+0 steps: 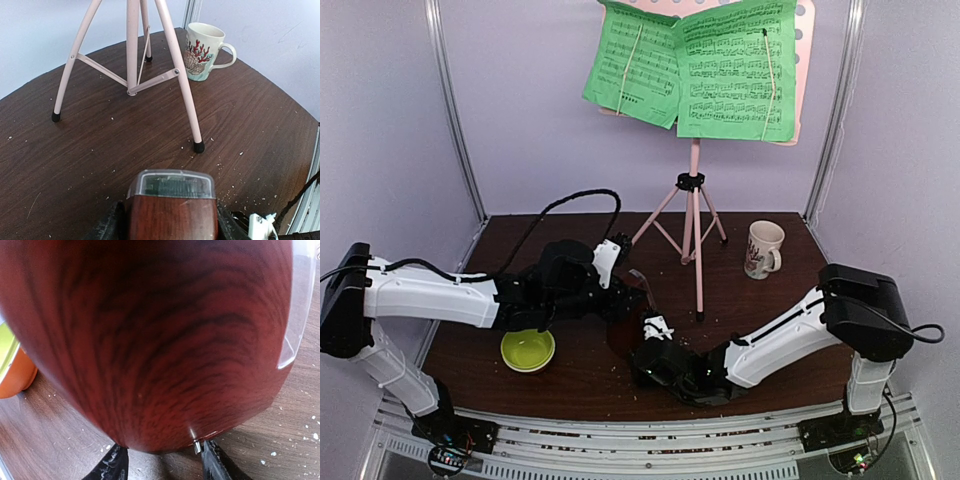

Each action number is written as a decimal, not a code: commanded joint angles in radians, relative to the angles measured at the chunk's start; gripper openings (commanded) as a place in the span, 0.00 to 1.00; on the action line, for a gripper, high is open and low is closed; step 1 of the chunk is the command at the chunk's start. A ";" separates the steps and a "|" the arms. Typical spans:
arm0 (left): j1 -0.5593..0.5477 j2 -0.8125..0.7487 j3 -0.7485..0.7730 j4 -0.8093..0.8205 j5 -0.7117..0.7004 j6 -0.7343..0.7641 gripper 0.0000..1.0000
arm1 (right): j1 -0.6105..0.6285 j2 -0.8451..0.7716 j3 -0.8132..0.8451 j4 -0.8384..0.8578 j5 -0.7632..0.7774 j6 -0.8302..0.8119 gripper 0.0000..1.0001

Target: Pack up the instrument practice props

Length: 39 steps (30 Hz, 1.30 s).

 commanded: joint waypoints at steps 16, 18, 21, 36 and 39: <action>0.026 -0.201 0.096 -0.107 0.036 0.081 0.93 | -0.086 -0.460 -0.261 -0.148 0.017 -0.040 0.90; 0.073 -0.245 0.151 -0.178 0.127 0.115 0.96 | -0.160 -0.488 -0.278 -0.161 -0.079 -0.033 0.88; 0.195 -0.267 0.251 -0.331 0.232 0.166 0.97 | -0.257 -0.481 -0.267 -0.142 -0.176 -0.030 0.83; 0.502 -0.412 0.079 -0.359 0.202 0.315 0.98 | -0.344 -0.174 -0.028 -0.117 -0.352 -0.130 0.61; 0.504 -0.401 -0.002 -0.306 0.150 0.327 0.98 | -0.324 -0.172 -0.035 -0.100 -0.405 -0.159 0.60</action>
